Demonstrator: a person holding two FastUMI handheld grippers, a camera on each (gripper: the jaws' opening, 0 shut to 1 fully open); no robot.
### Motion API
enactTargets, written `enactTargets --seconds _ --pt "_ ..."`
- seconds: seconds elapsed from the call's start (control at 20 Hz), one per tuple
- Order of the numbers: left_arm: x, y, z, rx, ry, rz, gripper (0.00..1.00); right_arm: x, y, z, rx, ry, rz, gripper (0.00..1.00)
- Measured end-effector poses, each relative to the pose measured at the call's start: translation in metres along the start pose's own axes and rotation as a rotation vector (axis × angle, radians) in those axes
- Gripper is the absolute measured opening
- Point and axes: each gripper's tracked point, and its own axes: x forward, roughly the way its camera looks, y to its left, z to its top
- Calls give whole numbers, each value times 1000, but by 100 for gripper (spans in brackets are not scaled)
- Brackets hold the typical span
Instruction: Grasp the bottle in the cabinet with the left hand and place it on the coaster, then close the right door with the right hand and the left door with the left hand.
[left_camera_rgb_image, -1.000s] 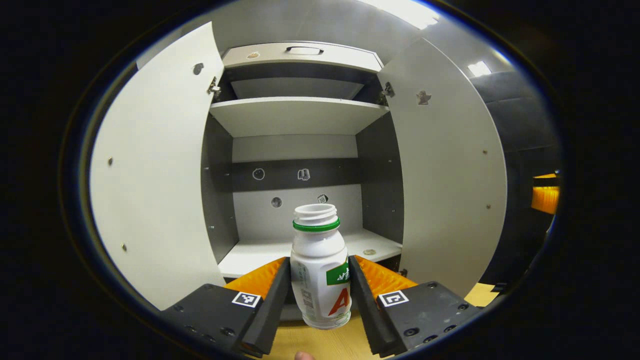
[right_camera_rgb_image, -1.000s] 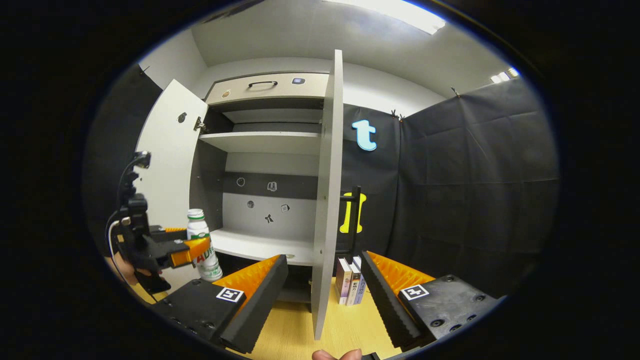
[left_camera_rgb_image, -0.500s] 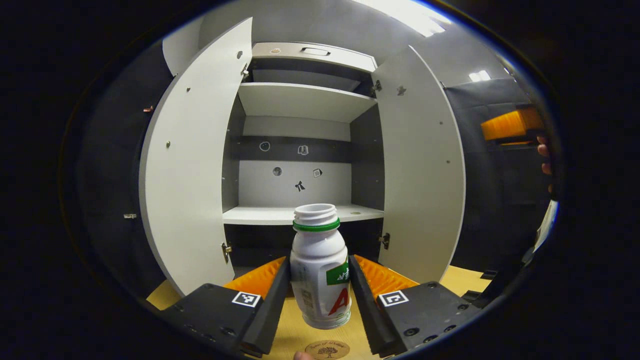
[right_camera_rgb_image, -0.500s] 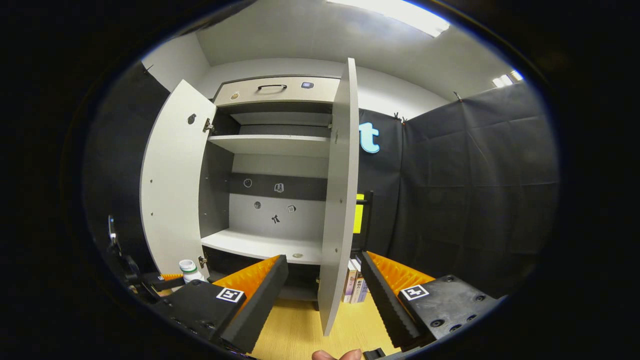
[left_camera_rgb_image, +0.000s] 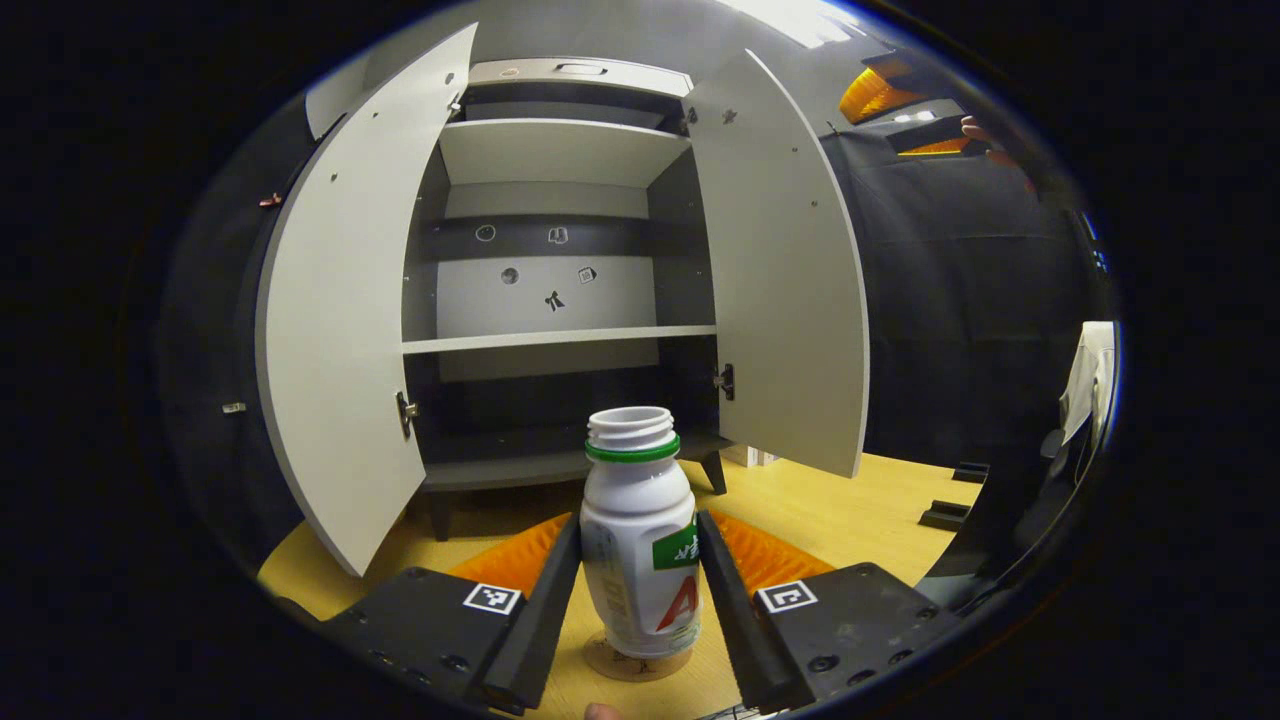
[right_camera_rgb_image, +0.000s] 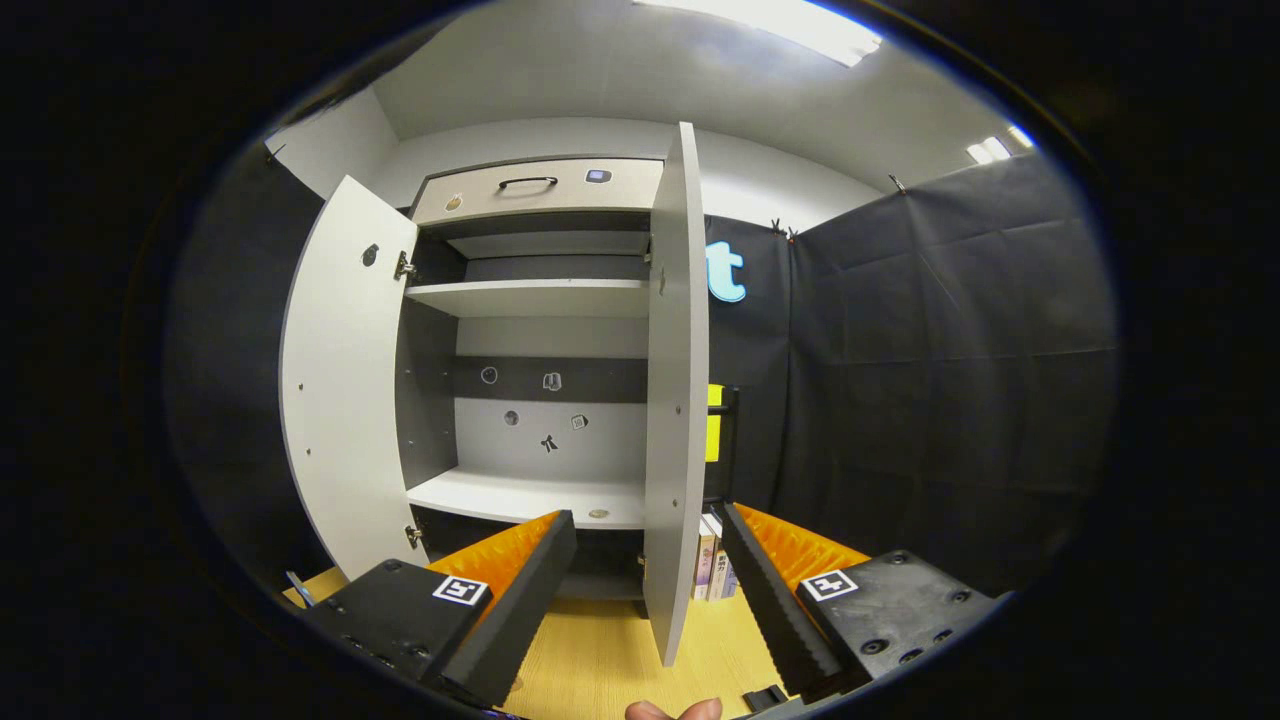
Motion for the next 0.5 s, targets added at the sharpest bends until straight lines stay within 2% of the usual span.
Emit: enactTargets --seconds 0.15,0.5 --pt "9 5 -25 10 21 10 71 -3 -7 5 17 -7 -17 98" --pt "28 17 -49 -8 37 39 74 -6 -14 1 32 9 -21 98"
